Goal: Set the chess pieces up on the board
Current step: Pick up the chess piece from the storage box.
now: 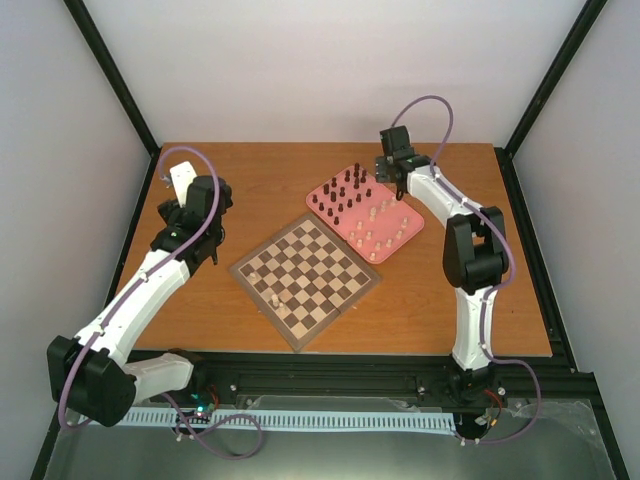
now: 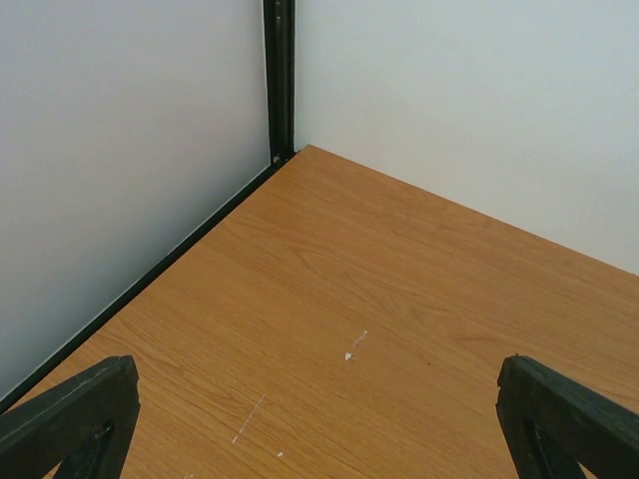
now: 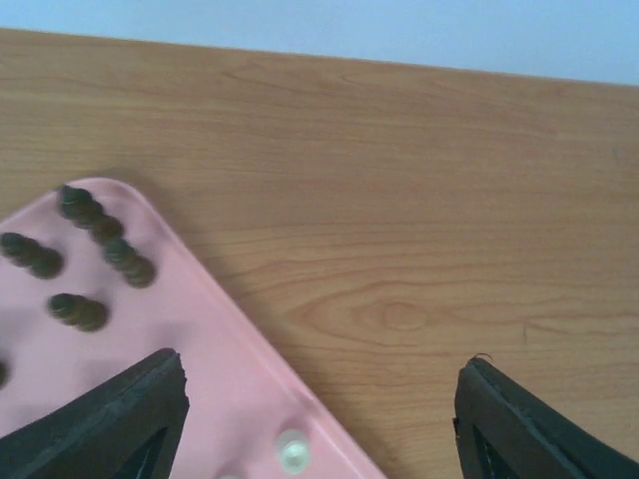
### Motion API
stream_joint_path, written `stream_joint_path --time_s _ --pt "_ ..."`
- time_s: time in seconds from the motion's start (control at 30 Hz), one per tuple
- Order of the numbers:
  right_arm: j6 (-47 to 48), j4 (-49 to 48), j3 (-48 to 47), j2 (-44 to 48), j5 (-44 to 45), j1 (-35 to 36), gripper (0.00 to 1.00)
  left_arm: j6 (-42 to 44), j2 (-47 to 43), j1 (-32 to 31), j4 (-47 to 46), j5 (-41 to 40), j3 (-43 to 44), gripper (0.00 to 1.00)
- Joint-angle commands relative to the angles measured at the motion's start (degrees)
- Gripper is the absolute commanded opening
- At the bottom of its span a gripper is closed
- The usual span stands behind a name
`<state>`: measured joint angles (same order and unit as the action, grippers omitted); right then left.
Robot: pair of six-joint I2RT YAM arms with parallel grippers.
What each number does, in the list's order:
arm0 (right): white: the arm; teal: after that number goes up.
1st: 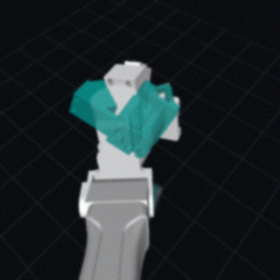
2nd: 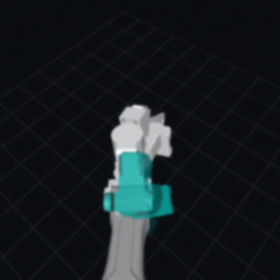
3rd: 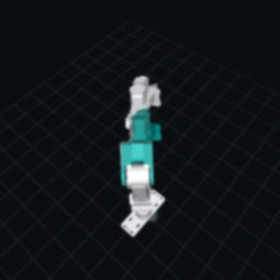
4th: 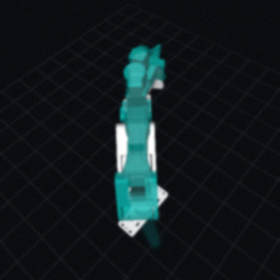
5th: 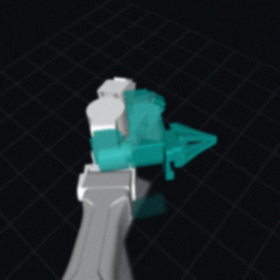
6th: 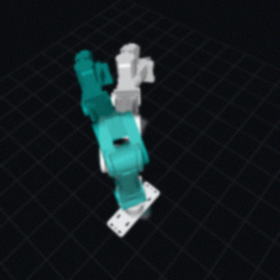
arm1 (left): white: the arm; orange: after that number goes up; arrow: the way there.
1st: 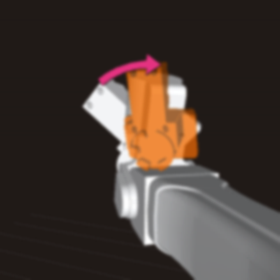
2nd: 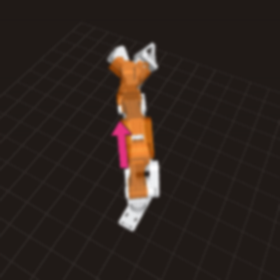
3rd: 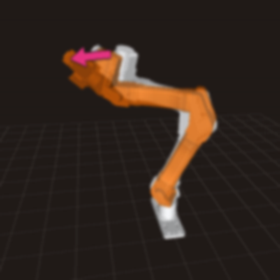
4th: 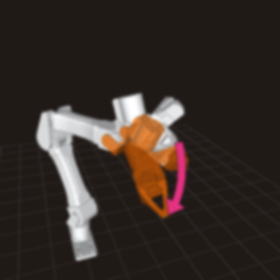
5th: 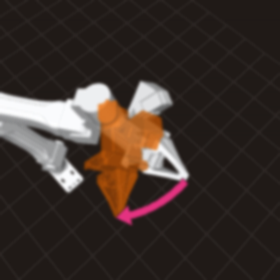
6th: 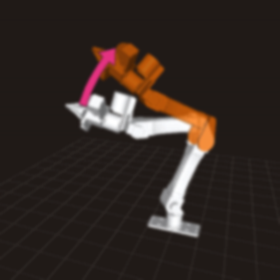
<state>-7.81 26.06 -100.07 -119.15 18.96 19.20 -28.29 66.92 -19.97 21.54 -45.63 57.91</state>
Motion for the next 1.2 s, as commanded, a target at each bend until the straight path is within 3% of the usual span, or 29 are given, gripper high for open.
stream_joint_path --time_s 0.0,0.07,0.2,1.17 --pt "-2.84 3.52 -3.66 -4.58 -0.04 -1.55 0.68 0.34 -0.03 0.28 -0.12 -0.27 2.52 1.0" --pt "-3.67 3.56 -3.81 -5.86 -1.3 -2.37 0.56 0.34 0.06 0.27 -0.12 -0.18 2.47 1.0" --pt "-3.96 3.74 -3.9 -7.7 -2.69 -2.75 0.49 0.3 0.25 0.28 -0.18 -0.22 2.39 1.0" --pt "-4.48 3.74 -0.83 -11.5 -5.07 -3.65 0.31 0.25 1.79 0.28 -0.57 0.46 3.04 1.0"
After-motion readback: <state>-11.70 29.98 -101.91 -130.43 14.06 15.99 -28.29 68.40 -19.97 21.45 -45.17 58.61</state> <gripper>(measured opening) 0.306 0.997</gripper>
